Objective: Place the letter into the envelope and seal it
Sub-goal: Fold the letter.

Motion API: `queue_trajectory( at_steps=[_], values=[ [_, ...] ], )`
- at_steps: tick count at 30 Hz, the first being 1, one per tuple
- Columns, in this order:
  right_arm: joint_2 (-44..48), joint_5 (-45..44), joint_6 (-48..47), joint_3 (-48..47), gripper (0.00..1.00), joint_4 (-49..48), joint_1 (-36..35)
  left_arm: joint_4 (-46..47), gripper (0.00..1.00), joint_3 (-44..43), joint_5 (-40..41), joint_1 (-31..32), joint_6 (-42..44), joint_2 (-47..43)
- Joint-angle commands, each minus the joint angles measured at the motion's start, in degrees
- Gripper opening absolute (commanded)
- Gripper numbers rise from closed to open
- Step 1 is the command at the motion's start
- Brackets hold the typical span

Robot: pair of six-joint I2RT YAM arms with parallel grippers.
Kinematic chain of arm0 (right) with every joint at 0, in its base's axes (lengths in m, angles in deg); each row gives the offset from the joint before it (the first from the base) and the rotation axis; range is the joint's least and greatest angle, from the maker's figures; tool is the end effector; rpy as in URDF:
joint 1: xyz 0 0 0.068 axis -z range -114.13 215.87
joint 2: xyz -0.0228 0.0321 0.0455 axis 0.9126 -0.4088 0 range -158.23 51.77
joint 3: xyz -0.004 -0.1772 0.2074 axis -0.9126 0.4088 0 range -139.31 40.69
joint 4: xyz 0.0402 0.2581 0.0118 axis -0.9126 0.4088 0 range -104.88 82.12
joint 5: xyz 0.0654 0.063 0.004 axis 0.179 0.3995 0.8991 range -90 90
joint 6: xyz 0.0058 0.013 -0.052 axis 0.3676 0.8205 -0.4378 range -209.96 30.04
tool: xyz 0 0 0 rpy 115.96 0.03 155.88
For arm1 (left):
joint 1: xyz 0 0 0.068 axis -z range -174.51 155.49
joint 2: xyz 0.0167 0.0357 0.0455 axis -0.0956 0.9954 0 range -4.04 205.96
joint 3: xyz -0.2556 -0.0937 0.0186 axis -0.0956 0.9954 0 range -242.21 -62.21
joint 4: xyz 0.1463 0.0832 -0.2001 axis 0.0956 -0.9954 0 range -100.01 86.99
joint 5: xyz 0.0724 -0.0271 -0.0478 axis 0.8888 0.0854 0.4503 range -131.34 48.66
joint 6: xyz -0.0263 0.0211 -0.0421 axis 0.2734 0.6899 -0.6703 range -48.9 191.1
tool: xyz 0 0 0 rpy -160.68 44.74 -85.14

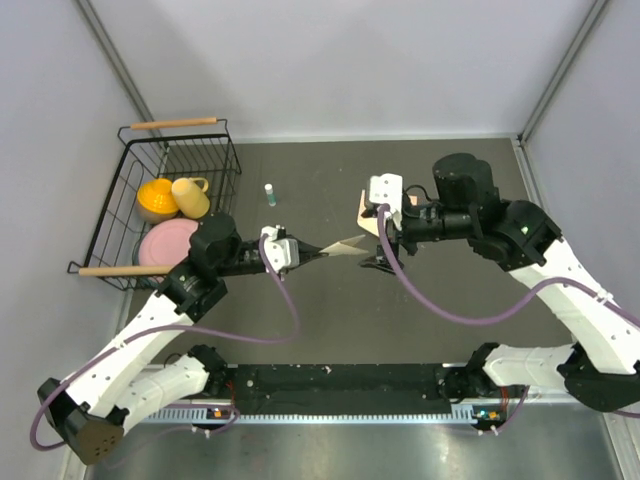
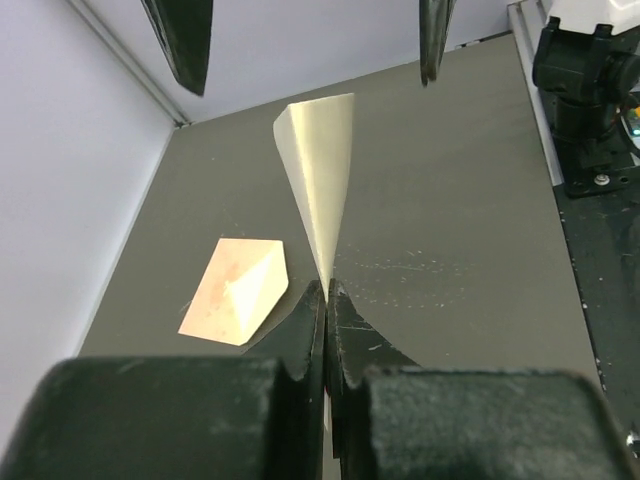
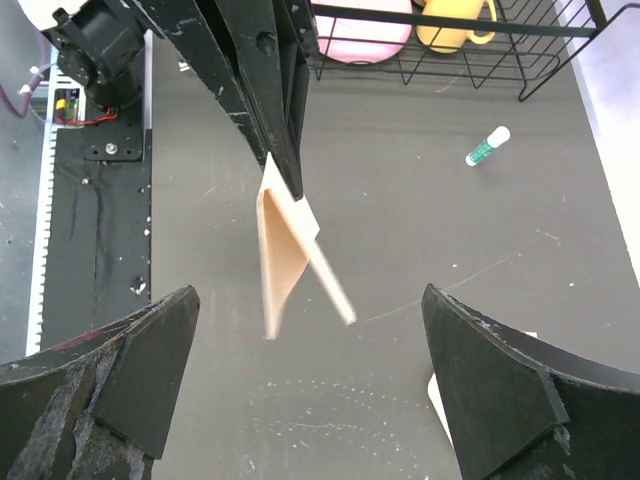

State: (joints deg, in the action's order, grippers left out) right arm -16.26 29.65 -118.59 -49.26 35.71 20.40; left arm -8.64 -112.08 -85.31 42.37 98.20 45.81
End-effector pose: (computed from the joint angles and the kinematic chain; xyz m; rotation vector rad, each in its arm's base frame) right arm 0.1404 0.1679 0.4551 -1.4925 1.4431 0.7151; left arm 0.1403 -0.1361 0.3656 1.3397 1.0432 -0.7647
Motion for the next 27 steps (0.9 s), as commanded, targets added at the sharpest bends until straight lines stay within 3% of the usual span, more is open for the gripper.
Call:
queue_trajectory(
  at_steps=[1,5,10,14,21,24,25,27],
  values=[
    [0.4,2.7,2.2,-1.7,0.94,-0.7,0.2,-1.1,0.00,-2.2,-4.4,0.2,-0.7,0.5],
    [-3.1,6.5,1.9,-3.6,0.92,-0.7,-1.4,-1.7,0.00,-3.7,-5.3,0.2,-1.5,1.7],
    [-5.0,9.5,1.6,-4.8,0.75,-0.7,-2.9,-3.2,0.00,-5.1,-5.9,0.2,-1.4,2.4],
    [-6.8,10.0,1.5,-6.2,0.57,-0.7,-3.4,-3.9,0.00,-5.9,-6.3,0.2,-1.7,3.3],
    [-8.2,10.0,0.9,-7.5,0.41,-1.0,-4.0,-5.2,0.00,-7.1,-6.0,0.2,-2.4,4.8],
    [-8.3,8.4,0.1,-6.9,0.21,-0.9,-4.3,-5.1,0.00,-7.3,-5.7,0.2,-3.0,4.9],
    [-8.2,8.0,0.1,-6.7,0.02,-0.8,-4.2,-5.0,0.00,-7.2,-5.7,0.2,-2.9,4.9],
    [-8.1,6.0,0.0,-6.3,0.00,-0.8,-4.3,-5.2,0.00,-7.1,-5.2,0.1,-3.1,4.7]
  ],
)
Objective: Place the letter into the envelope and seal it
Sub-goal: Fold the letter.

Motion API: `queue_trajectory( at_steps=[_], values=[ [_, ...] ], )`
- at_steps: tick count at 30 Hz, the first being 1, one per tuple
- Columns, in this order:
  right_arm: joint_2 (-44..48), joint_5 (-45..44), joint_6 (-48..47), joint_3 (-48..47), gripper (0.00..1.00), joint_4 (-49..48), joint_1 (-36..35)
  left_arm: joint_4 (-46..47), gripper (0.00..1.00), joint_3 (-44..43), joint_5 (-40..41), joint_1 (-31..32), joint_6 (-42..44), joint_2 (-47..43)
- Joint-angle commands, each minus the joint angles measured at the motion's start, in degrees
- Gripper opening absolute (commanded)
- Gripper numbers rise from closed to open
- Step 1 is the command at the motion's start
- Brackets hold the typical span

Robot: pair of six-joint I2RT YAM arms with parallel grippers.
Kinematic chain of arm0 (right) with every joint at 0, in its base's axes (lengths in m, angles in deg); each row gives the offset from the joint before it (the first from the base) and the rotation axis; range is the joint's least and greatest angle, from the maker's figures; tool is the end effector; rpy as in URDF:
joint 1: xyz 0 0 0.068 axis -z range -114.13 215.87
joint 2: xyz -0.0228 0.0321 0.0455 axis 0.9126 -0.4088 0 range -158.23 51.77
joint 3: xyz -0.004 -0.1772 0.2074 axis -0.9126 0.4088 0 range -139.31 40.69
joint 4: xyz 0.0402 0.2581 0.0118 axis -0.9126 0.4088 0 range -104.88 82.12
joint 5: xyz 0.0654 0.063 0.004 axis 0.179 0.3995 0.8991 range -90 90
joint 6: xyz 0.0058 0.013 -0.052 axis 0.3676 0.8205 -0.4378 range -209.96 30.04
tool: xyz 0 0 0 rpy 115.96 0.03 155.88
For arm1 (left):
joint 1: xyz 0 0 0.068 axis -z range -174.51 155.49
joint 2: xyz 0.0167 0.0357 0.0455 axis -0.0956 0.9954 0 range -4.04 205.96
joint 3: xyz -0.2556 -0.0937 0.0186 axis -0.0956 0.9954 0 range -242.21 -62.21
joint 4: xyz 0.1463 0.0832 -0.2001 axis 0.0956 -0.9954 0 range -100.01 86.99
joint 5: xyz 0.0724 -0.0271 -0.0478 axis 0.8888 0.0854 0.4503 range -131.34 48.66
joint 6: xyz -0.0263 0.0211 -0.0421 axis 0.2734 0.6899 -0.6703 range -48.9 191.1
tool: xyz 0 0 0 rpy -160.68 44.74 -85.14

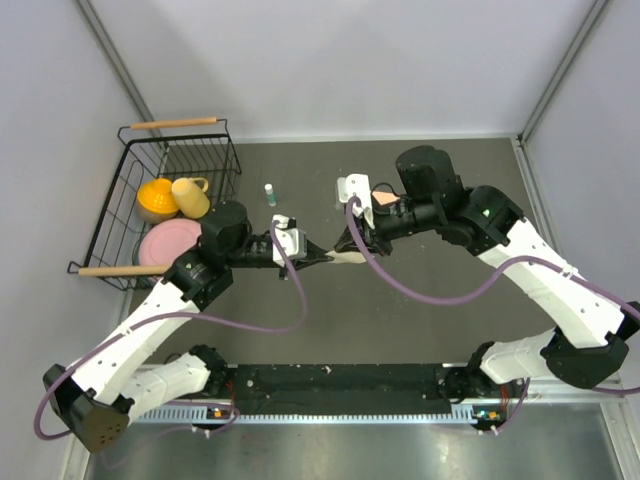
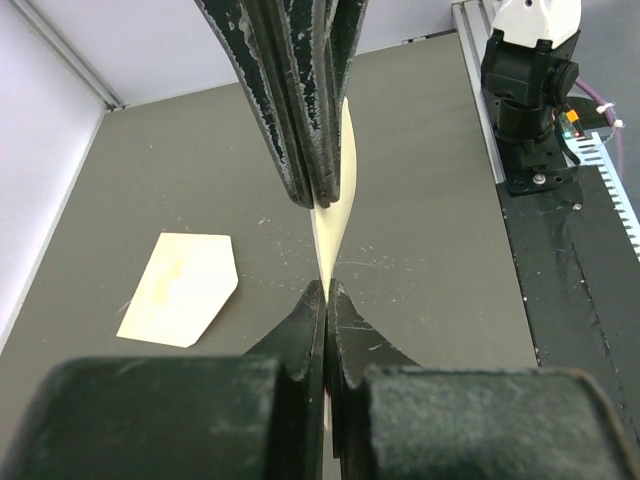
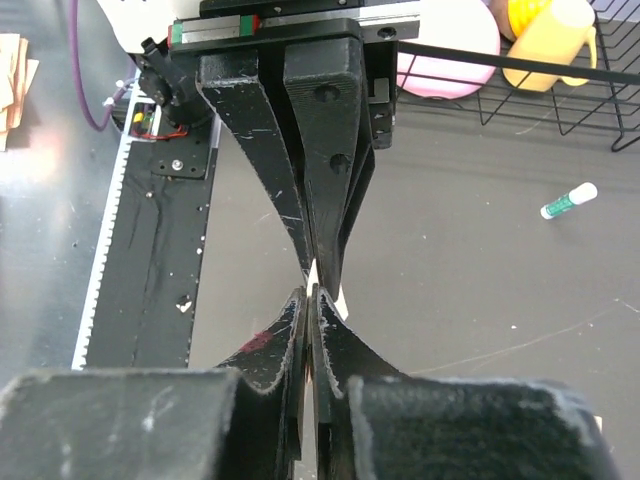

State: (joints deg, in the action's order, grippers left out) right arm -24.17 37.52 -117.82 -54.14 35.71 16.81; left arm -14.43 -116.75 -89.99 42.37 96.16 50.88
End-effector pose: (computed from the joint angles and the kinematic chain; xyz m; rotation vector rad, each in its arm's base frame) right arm 0.1508 0.2070 0.4520 -1.6102 1.3907 0.9124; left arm 0.1513 -0.1468 0.3680 1.3951 1.1241 -0.8970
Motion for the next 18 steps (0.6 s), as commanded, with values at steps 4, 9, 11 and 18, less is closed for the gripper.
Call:
queue_trajectory(
  at_steps=[4,9,11,18],
  values=[
    [1.5,-4.7,-1.9,0.4,0.00,-0.8,-0.7,-1.2,0.00,-2.2,-0.5,0.1,-0.4,-1.1],
    [2.6,-5.4,-1.4,1.4,0.00,-0.7,0.1,-2.6,0.09,-1.9,-0.2,-0.1,-0.2,-1.7],
    [2.7,-5.4,-0.8,1.2,0.00,-0.6,0.6,-1.9,0.33,-1.7,0.6,-0.1,-0.7,-2.0],
    [1.9,-3.6,0.3,0.6,0.00,-0.7,0.7,6.3,0.48,-3.0,-0.1,0.1,-10.1,-0.6]
  ],
)
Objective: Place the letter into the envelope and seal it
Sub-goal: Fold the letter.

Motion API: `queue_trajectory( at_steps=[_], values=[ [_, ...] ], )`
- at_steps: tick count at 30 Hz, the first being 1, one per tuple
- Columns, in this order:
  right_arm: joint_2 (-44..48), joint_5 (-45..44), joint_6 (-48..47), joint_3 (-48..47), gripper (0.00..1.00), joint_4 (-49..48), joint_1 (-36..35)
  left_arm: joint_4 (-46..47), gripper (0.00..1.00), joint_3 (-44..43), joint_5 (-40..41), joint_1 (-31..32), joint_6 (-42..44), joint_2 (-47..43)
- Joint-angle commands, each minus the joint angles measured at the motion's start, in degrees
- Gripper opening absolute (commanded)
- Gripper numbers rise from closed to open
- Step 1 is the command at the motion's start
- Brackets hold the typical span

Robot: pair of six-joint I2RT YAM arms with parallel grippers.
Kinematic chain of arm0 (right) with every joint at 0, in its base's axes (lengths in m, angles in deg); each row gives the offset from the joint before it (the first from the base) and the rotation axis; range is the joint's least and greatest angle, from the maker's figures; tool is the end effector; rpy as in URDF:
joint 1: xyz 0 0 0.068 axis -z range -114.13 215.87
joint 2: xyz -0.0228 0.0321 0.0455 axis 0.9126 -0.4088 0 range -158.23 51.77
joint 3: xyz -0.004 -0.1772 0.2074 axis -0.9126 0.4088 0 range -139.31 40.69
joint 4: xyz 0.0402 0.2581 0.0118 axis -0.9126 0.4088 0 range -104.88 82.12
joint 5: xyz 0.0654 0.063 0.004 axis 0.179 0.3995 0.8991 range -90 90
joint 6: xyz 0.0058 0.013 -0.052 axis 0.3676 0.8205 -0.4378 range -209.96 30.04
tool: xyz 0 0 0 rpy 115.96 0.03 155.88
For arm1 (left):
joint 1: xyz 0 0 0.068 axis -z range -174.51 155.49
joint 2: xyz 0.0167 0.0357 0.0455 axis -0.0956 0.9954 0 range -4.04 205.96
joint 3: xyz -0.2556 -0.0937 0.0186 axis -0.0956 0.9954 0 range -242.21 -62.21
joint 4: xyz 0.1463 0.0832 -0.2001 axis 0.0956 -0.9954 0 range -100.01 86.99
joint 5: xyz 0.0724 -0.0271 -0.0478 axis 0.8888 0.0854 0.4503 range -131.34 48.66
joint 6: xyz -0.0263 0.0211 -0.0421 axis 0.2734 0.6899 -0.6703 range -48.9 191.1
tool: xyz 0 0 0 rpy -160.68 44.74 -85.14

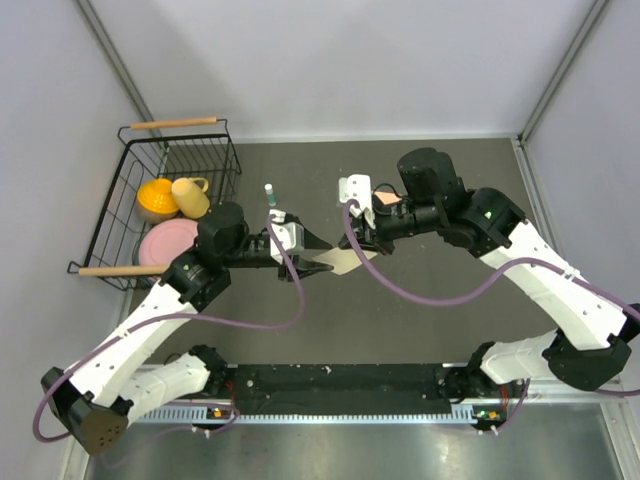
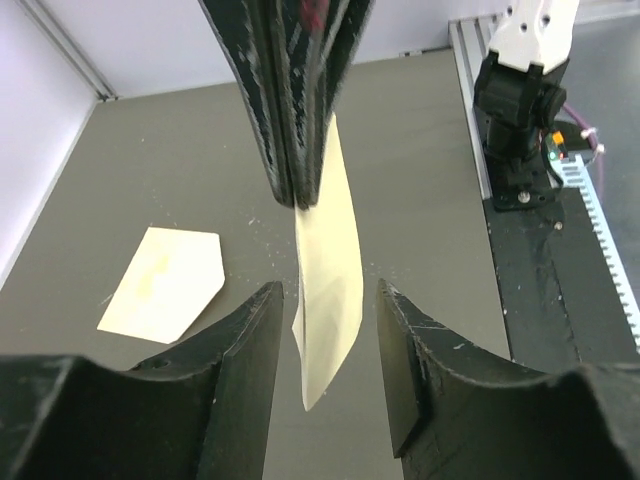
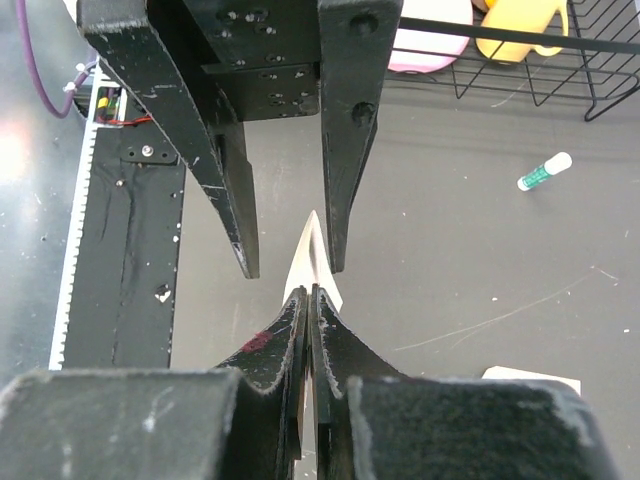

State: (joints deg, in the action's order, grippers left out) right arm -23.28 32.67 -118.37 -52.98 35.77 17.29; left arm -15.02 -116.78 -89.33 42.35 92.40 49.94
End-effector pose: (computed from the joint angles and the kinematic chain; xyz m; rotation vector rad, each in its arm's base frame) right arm 0.1529 0.2024 0.4485 -1.5808 1.4377 0.8133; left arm 0.1482 -0.1441 0.3702 1.3572 1.1760 -0.9311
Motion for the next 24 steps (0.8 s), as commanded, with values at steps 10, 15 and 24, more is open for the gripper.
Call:
queue_trajectory(
  at_steps=[10,15,24],
  values=[
    [1.0,1.5,1.2,-2.0,0.00,-1.0,0.2,8.2,0.00,-3.6,-0.7,0.1,-9.3,3.0],
    [2.2,-0.1,2.4,-0.6,0.00,-0.6,0.8,8.1,0.00,-2.2,-2.1,0.1,-9.0,2.0],
    [2.4,0.0,1.5,0.8,0.42,0.8,0.9,7.3,0.00,-4.1,-4.0,0.1,-7.3,3.6]
  ],
)
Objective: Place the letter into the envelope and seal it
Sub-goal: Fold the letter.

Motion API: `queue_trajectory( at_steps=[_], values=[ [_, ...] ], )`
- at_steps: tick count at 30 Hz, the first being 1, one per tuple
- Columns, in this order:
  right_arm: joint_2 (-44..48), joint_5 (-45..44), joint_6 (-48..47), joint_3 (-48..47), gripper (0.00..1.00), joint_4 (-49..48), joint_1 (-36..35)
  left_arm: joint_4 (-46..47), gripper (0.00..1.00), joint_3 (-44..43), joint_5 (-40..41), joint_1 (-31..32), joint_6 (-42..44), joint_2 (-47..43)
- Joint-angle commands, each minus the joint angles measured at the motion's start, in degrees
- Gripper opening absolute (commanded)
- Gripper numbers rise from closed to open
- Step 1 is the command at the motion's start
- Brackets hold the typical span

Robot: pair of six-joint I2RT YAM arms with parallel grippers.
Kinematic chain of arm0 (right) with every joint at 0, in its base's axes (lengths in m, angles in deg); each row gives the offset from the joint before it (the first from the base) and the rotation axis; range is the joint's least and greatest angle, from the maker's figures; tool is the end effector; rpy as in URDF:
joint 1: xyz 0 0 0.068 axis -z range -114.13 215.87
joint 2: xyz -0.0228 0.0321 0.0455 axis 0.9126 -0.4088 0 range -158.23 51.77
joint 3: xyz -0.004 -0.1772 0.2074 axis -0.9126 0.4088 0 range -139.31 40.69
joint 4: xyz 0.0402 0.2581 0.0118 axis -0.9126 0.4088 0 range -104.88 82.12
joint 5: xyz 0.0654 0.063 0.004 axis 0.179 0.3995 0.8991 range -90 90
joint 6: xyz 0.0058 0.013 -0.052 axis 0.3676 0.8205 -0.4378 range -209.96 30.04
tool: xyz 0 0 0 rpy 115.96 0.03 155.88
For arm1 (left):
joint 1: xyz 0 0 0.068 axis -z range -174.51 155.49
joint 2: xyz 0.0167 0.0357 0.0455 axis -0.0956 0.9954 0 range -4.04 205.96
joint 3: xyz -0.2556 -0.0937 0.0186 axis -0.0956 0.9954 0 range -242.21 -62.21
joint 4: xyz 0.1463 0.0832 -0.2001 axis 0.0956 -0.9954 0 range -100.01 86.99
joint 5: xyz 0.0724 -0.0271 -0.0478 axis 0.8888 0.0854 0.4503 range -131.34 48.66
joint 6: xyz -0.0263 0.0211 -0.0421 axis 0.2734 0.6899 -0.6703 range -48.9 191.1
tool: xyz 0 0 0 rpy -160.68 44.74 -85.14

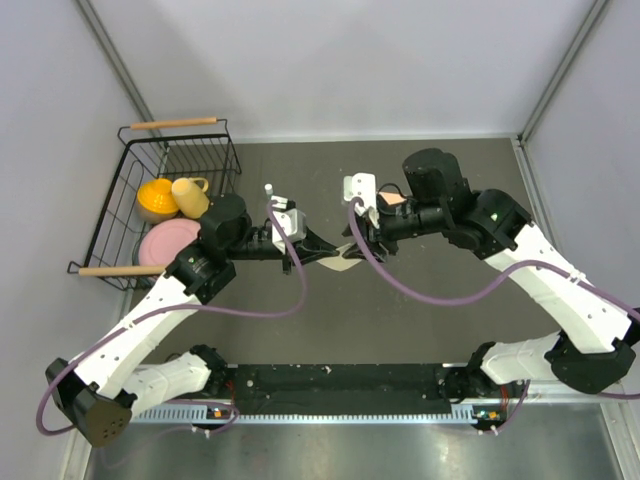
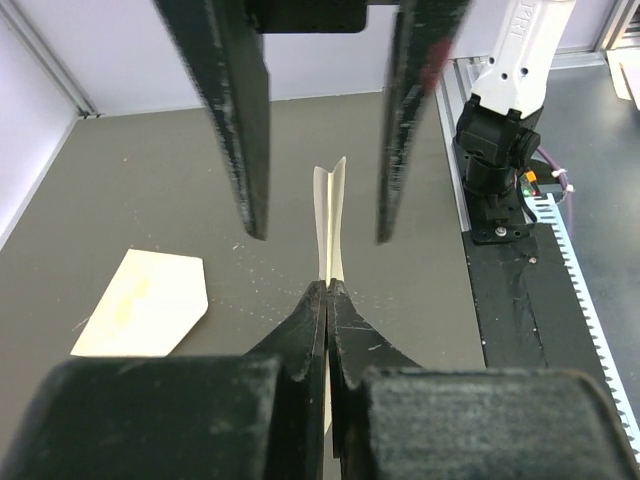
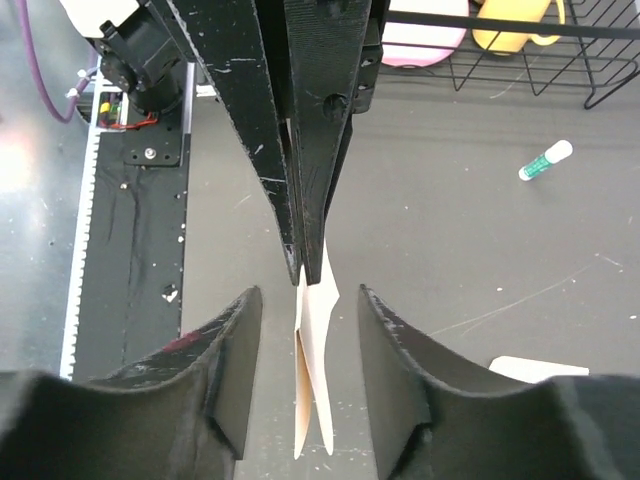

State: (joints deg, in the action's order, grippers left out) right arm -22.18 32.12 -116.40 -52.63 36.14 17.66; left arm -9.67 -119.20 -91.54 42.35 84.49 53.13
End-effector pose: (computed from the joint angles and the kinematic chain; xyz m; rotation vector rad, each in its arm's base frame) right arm 0.1504 0.1967 0.4504 -1.5479 1.4714 0.8185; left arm 0.1582 -0.1527 0.3830 1.2984 1.1818 -1.0362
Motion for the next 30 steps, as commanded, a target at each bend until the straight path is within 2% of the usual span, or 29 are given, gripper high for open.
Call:
queue_trajectory(
  at_steps=[1,2,3,4,20,30],
  values=[
    [1.4,0.7,-0.7,0.4,0.35,0.7,0.5,1.8,0.00,-1.7,-1.8,0.1,0.5,0.6],
    [1.2,0.9,-1.0,0.4,0.15,0.9,0.5,2.0,0.00,-1.7,-1.8,0.1,0.5,0.7],
    [1.2,1.0,-1.2,0.4,0.05,1.0,0.5,2.1,0.00,-1.7,-2.0,0.1,0.6,0.8],
    [1.4,0.5,-1.2,0.5,0.00,1.0,0.5,2.2,0.00,-1.7,-2.1,0.1,0.4,1.1],
    [2.4,1.4,0.1,-1.2,0.00,0.8,5.8,-5.8,0.00,0.2,0.4,-0.9,6.0,-1.3],
    [3.6,2.5,0.2,-1.5,0.00,1.0,8.8,-10.1,0.00,0.9,0.4,-3.8,8.4,-1.7]
  ],
)
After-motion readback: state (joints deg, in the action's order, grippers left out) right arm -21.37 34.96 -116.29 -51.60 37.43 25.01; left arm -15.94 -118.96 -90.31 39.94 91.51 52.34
